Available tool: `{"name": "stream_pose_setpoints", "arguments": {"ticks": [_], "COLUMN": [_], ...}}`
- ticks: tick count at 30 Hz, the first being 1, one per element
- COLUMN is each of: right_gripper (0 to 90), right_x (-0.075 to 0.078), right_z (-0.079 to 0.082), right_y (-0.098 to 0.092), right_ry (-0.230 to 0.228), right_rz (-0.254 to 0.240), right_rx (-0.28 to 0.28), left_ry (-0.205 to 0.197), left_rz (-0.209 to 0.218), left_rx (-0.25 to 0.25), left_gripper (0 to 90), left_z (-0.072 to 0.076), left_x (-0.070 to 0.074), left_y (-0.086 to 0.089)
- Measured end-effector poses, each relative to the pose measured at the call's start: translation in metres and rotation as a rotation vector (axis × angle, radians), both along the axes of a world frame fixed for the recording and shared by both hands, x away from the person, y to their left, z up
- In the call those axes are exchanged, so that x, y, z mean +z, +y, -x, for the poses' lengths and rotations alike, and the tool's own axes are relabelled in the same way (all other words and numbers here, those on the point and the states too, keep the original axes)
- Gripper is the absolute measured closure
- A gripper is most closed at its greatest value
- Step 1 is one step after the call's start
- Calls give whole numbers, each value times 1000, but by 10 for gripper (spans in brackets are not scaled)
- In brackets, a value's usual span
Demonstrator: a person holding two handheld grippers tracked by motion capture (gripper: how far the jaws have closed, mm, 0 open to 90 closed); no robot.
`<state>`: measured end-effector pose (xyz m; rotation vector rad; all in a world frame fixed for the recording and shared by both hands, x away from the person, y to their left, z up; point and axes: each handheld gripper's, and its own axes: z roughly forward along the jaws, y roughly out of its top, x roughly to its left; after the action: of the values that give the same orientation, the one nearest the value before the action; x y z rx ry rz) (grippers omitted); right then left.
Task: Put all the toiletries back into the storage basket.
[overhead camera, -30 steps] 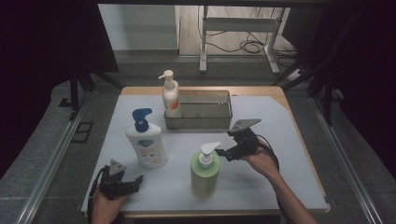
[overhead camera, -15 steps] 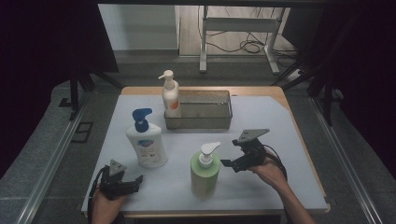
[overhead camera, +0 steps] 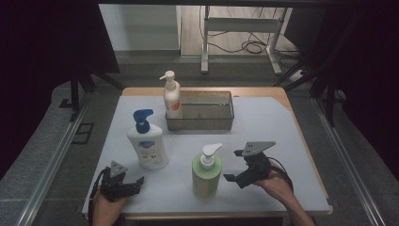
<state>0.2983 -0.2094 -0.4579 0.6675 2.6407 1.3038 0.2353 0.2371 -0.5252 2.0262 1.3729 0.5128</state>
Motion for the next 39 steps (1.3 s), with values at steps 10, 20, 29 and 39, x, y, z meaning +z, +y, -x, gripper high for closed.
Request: {"name": "stream_pose_setpoints", "arguments": {"ticks": [10,20,29,39], "right_gripper": [0,0,0,0], "right_x": [0,10,19,23], "right_z": [17,32,37,38], "right_y": [9,22,37,53], "right_ry": [26,14,-2,-27], "right_rz": [8,1,-23,-26], "right_rx": [64,111,134,147], "left_ry": [-1,-1,1,-1], "left_rz": [2,2,2,4], "left_rx": [2,1,1,4], "left_gripper": [129,129,129,129], "left_z": [0,0,0,0], "left_x": [0,0,0,0], "left_y": [0,0,0,0]}}
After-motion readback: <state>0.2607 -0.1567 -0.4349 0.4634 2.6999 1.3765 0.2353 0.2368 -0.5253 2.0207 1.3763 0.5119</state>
